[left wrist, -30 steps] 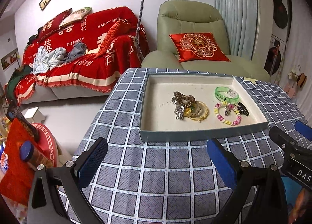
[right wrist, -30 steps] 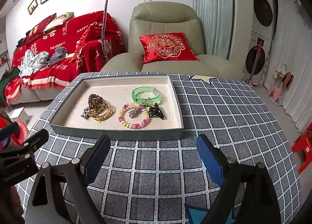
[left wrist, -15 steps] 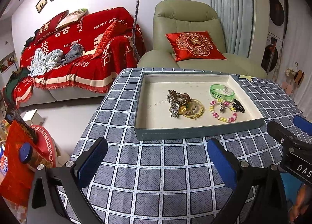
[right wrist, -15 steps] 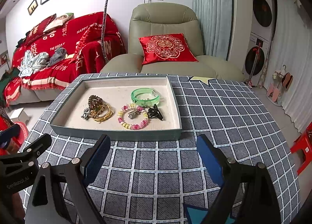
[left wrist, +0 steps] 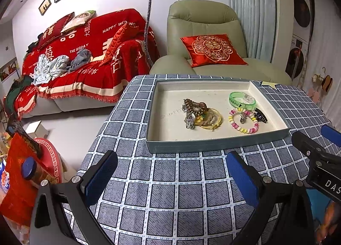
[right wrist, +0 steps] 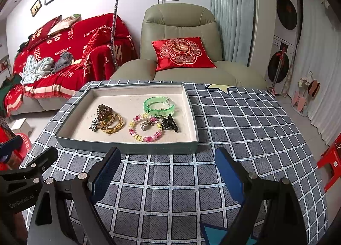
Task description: Organize jewelry
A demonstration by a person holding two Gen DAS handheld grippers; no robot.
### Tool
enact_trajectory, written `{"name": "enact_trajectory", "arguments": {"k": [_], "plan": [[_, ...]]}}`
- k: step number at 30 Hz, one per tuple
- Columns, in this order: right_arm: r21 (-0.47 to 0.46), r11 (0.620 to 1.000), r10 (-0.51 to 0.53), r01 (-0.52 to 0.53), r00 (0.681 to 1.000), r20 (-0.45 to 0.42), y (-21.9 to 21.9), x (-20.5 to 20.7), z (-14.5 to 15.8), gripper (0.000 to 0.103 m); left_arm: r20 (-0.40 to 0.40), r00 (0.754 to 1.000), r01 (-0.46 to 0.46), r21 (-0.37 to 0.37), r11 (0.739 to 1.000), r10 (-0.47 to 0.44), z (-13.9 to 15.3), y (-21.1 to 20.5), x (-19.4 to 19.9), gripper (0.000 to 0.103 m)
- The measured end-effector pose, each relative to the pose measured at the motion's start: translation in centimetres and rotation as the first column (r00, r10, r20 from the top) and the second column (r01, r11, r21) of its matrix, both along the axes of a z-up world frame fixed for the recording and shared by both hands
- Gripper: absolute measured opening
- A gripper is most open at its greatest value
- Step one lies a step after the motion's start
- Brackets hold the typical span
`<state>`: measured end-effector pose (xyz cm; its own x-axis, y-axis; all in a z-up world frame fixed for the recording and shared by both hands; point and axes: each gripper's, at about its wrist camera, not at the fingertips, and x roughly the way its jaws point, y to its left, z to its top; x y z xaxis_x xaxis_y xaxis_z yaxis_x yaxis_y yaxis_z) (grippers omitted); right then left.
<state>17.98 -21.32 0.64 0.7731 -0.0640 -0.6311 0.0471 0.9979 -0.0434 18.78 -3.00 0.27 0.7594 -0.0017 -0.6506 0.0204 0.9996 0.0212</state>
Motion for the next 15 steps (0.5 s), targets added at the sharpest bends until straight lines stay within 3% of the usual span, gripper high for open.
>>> {"name": "enact_trajectory", "arguments": {"k": [15], "plan": [[0.003, 1.000, 0.003, -0.003, 1.000, 0.002, 0.10, -0.07, 0.26, 0.092, 0.002, 1.000, 0.003, 0.005, 1.000, -0.003, 0.03, -0.08, -0.08, 0.103]]}}
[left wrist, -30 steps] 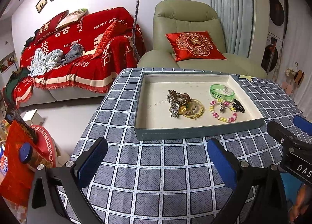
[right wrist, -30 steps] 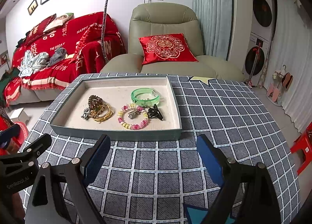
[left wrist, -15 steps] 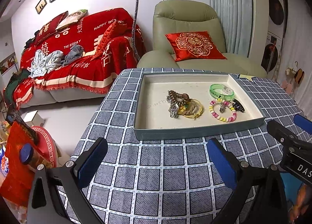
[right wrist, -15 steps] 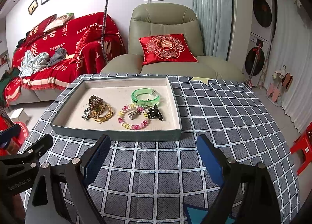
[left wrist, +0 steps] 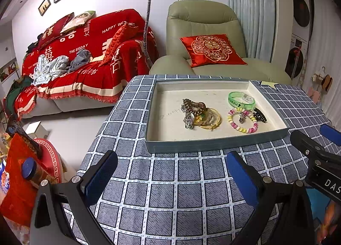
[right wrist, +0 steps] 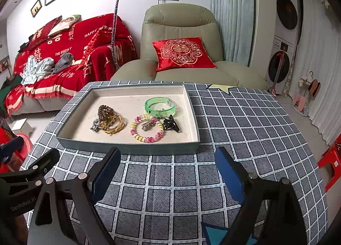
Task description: Organize jewelry
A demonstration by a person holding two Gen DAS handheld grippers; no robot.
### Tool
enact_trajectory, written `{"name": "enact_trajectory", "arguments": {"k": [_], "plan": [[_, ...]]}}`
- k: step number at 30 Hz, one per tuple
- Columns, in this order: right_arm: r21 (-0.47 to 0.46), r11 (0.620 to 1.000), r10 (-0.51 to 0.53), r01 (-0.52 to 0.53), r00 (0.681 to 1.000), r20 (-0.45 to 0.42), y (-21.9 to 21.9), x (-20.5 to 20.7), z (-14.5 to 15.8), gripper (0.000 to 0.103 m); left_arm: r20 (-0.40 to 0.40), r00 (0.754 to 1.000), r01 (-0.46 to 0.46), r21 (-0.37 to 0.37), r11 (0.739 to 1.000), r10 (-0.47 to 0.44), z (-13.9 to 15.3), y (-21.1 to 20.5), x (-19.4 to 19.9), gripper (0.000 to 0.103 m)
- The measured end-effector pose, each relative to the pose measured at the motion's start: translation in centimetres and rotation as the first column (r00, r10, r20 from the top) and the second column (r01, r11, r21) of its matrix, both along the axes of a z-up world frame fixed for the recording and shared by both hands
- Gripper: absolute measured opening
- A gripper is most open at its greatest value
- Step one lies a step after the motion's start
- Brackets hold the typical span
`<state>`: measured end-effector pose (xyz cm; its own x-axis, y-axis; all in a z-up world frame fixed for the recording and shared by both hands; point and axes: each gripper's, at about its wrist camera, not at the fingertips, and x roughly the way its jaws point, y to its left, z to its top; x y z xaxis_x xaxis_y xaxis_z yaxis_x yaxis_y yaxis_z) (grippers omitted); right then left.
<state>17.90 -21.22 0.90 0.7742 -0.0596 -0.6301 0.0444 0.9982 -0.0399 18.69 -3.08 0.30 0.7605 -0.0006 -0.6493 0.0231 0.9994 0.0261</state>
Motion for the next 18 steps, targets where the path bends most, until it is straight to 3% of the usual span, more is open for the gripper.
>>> {"name": "enact_trajectory", "arguments": {"k": [18], "plan": [[0.007, 1.000, 0.001, -0.001, 1.000, 0.001, 0.23, -0.03, 0.19, 0.092, -0.001, 1.000, 0.000, -0.001, 1.000, 0.000, -0.01, 0.04, 0.00, 0.103]]}}
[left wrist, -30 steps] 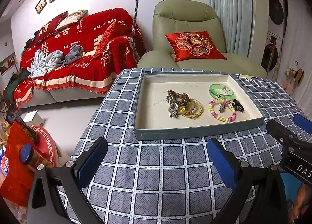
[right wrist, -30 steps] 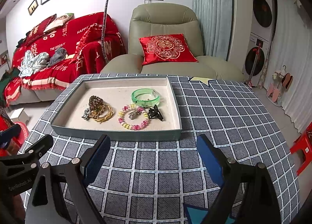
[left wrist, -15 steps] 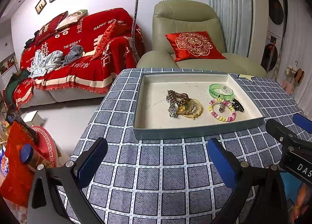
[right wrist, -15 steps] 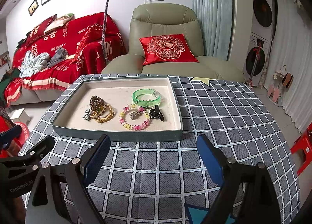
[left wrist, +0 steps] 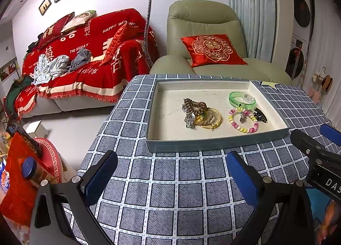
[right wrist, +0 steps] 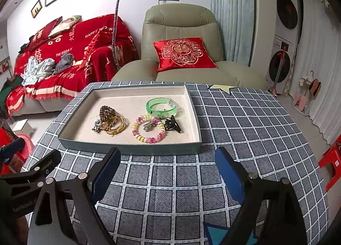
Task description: Organize jewelry
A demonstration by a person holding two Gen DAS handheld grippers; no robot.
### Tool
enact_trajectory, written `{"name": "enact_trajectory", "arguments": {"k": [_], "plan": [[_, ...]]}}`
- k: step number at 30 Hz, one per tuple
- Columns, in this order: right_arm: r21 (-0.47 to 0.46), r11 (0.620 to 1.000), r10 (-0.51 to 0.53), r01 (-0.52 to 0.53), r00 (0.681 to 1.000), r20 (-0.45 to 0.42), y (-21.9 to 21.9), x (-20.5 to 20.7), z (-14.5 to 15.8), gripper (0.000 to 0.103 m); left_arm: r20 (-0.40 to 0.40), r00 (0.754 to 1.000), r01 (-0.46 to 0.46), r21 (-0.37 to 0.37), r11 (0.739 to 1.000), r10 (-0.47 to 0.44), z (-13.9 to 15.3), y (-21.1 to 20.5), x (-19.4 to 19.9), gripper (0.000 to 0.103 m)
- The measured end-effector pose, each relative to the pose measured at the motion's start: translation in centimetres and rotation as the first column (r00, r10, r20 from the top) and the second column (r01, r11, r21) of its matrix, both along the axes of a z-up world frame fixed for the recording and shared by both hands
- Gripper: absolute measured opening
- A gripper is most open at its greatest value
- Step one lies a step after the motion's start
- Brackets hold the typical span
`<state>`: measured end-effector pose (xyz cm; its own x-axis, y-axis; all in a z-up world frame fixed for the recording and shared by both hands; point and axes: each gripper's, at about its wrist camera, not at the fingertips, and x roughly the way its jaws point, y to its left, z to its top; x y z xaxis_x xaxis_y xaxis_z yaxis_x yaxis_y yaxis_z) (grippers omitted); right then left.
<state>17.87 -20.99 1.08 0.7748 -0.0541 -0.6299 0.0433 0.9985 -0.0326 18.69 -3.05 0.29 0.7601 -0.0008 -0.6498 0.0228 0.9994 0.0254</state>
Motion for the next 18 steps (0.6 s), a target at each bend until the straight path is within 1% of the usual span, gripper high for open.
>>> {"name": "enact_trajectory", "arguments": {"k": [18], "plan": [[0.000, 1.000, -0.001, 0.001, 1.000, 0.001, -0.03, 0.02, -0.06, 0.092, 0.002, 1.000, 0.001, 0.004, 1.000, -0.001, -0.14, 0.14, -0.15, 0.103]]}}
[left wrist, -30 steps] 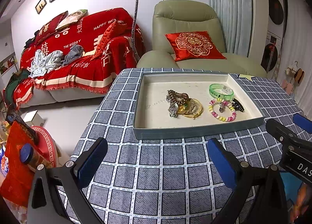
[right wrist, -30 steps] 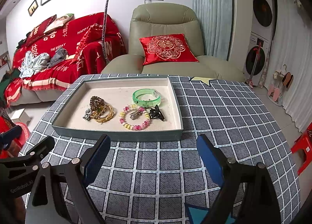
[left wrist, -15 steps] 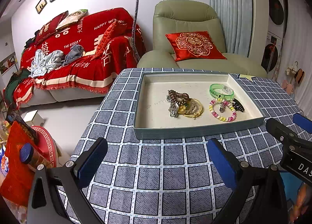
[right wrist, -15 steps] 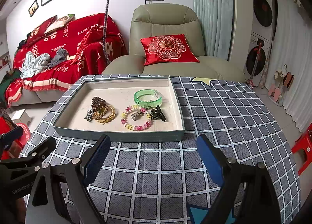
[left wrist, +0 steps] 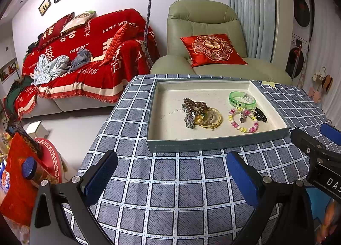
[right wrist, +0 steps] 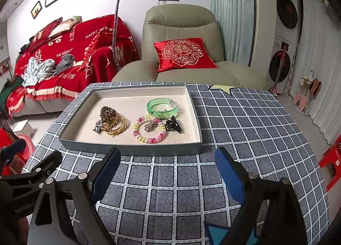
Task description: Organize jewelry
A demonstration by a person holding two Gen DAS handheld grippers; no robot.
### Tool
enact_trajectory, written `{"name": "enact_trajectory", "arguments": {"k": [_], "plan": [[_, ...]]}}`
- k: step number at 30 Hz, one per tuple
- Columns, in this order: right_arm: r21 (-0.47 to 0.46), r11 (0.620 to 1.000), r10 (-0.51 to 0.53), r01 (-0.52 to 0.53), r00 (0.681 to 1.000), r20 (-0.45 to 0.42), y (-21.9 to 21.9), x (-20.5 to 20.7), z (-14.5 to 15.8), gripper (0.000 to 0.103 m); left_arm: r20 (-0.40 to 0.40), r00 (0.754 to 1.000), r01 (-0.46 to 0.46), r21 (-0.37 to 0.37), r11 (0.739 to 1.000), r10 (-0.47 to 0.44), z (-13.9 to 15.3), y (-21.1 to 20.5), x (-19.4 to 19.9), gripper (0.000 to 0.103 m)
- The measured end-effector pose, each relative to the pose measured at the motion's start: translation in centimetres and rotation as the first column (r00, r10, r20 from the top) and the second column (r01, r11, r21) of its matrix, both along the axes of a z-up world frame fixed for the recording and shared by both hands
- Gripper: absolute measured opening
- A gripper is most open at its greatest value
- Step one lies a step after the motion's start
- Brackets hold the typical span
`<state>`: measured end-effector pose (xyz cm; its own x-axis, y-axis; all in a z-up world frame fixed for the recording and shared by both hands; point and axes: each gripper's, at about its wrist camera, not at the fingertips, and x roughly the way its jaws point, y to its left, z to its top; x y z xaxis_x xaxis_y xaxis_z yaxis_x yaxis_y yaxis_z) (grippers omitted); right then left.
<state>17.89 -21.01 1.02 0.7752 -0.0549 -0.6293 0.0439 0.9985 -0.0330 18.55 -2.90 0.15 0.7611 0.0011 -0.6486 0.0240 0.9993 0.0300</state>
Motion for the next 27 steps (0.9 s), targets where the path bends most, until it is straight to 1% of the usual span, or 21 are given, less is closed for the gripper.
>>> {"name": "enact_trajectory", "arguments": {"k": [27], "plan": [[0.006, 1.000, -0.002, 0.002, 1.000, 0.003, 0.47, 0.08, 0.25, 0.092, 0.000, 1.000, 0.012, 0.009, 1.000, -0.012, 0.09, -0.12, -0.10, 0.103]]}}
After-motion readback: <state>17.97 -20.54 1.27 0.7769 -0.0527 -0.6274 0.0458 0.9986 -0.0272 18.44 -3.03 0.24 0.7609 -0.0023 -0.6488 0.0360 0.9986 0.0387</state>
